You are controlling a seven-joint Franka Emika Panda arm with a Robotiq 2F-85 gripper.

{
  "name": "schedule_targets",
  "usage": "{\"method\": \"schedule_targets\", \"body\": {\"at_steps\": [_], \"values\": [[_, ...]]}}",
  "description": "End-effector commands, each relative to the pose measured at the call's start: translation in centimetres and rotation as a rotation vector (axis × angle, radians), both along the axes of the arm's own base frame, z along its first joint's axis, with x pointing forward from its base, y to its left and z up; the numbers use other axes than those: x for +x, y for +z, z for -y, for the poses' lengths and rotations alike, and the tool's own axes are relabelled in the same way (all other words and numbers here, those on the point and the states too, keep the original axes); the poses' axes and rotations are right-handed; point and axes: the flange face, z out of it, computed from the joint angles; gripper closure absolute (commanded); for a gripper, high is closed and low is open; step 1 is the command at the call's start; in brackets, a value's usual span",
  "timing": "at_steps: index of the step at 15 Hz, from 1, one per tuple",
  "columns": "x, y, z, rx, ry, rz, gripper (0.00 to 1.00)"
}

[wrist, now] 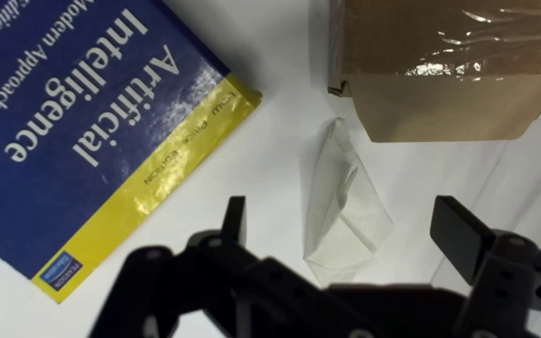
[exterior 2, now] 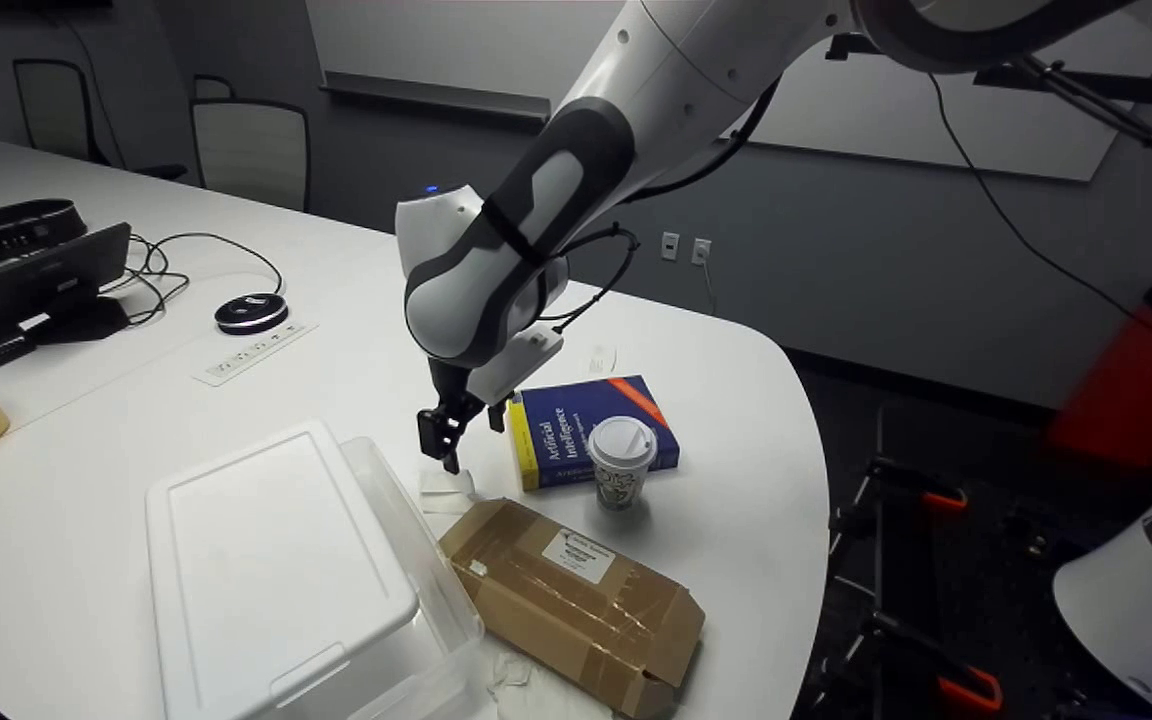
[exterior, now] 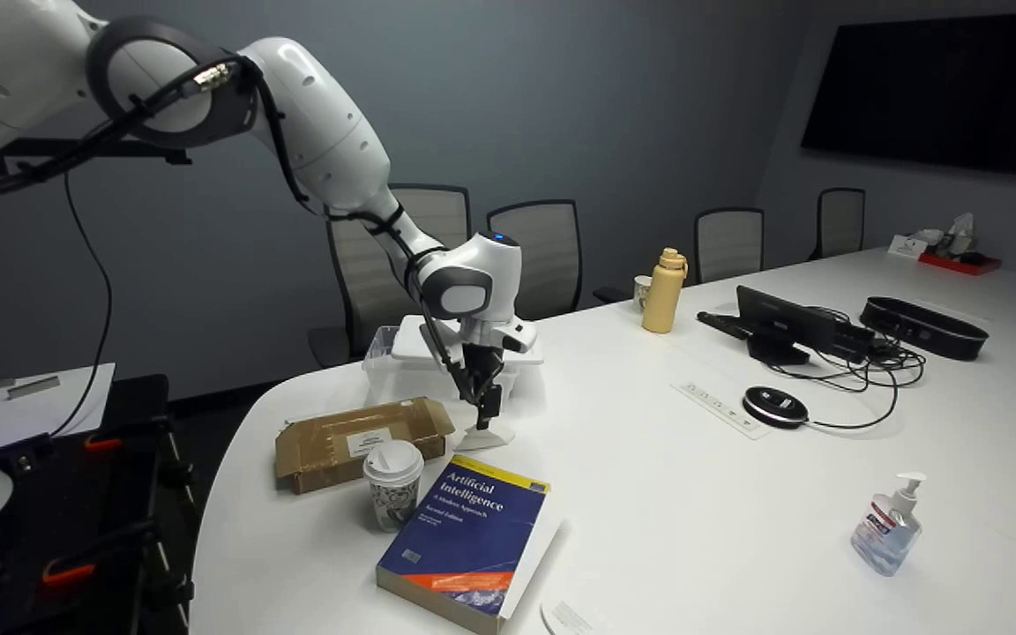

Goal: Move the white paper to the front closer to the cardboard box

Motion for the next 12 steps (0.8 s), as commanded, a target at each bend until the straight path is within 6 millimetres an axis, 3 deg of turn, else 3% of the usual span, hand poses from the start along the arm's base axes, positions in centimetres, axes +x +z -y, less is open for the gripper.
{"method": "schedule_targets", "body": {"at_steps": [1,12], "values": [[0.7,-0.8,-0.4,0.036,-0.022,-0.007,0.0],[0.8,-2.6,-0.4,0.041,-0.035,-0.011,0.0]]}}
